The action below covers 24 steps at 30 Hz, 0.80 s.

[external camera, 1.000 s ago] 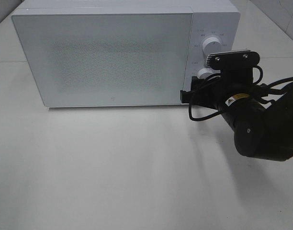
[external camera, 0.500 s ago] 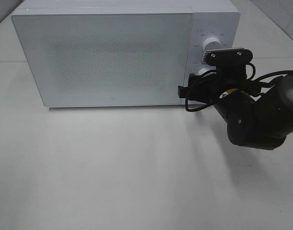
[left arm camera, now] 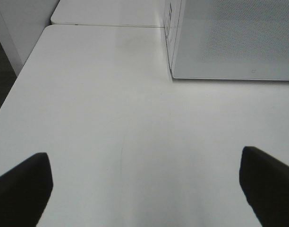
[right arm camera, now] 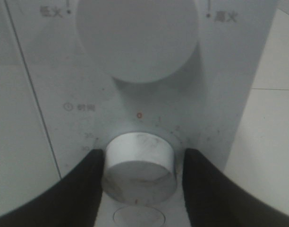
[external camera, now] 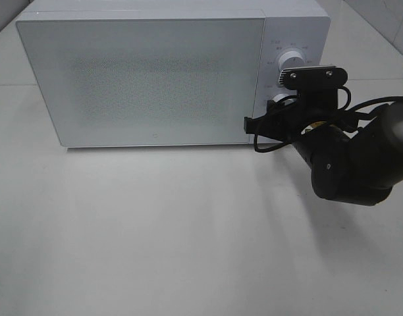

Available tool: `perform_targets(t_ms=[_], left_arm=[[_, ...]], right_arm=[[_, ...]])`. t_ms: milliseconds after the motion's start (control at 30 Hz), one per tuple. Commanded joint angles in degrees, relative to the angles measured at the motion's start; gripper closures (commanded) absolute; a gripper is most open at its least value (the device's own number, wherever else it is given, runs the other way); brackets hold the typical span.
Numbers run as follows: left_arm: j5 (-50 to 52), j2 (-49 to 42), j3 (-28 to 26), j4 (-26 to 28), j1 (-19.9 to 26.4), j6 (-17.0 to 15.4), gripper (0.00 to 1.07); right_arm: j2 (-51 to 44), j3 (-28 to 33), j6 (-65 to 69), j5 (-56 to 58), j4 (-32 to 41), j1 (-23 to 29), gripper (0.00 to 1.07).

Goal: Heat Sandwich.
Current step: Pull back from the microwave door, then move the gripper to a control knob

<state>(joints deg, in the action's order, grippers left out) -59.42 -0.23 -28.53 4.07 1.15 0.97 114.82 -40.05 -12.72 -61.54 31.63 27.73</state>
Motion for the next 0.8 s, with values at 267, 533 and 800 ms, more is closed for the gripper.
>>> perform_targets(t_ms=[267, 533, 800], left_arm=[[0.2, -1.4, 0.1, -0.1, 0.0, -0.2, 0.05], [0.2, -1.4, 0.1, -0.1, 0.0, -0.2, 0.05], [0.2, -1.4, 0.1, -0.1, 0.0, -0.2, 0.05]], right_arm=[[0.1, -0.6, 0.1, -2.1, 0.6, -0.2, 1.02], [0.1, -0.7, 0.3, -2.1, 0.6, -0.2, 1.00], [0.1, -0.7, 12.1, -2.5, 0.4, -0.2, 1.00]])
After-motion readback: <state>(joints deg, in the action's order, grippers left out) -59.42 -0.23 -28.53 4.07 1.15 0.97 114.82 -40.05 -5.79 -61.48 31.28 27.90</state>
